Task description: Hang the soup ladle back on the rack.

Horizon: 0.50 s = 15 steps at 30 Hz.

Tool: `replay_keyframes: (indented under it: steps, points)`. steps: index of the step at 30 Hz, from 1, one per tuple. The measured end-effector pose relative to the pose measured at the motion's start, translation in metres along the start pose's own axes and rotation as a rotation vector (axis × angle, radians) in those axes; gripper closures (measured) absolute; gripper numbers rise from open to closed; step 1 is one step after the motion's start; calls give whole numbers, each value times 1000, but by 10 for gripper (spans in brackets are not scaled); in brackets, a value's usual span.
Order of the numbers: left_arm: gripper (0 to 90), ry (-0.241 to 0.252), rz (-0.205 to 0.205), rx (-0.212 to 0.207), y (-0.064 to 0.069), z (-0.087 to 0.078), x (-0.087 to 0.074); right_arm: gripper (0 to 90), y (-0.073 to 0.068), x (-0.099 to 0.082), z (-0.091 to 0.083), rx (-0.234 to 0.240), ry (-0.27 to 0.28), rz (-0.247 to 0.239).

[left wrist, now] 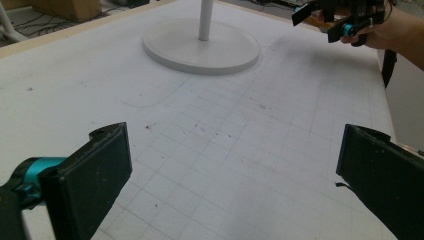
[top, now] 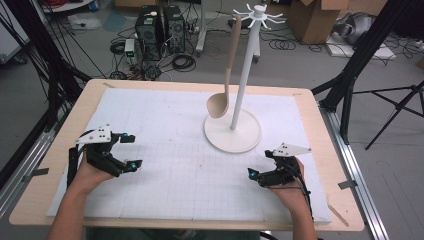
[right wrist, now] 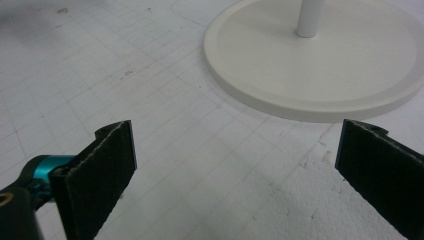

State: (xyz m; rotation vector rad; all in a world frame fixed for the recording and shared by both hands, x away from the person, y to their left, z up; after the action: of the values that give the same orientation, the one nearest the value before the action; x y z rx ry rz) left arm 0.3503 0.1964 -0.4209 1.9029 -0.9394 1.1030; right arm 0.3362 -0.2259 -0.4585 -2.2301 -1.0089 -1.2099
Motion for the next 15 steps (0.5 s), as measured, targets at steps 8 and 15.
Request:
replay_keyframes:
  steps: [8, 15]
  points:
    - [17, -4, 2, -1, -1, 0, 0, 19, 0, 0, 1, 2, -4, 0]
    - [17, -20, -4, 3, -2, 2, -1, 19, 0, 0, 1, 4, -4, 4]
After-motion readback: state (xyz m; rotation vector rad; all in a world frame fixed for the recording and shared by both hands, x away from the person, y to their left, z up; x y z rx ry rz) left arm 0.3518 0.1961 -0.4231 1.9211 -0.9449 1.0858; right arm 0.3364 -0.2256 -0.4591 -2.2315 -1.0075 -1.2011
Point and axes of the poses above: each handheld gripper's, and its own axes: z roughly forward along the jaws, x roughly out of its top, y roughly to its right, the point moved 7 cm from there along z, roughly forward along the jaws, and after that the axes turned 7 degrees about -z, right-handed, at the moved point
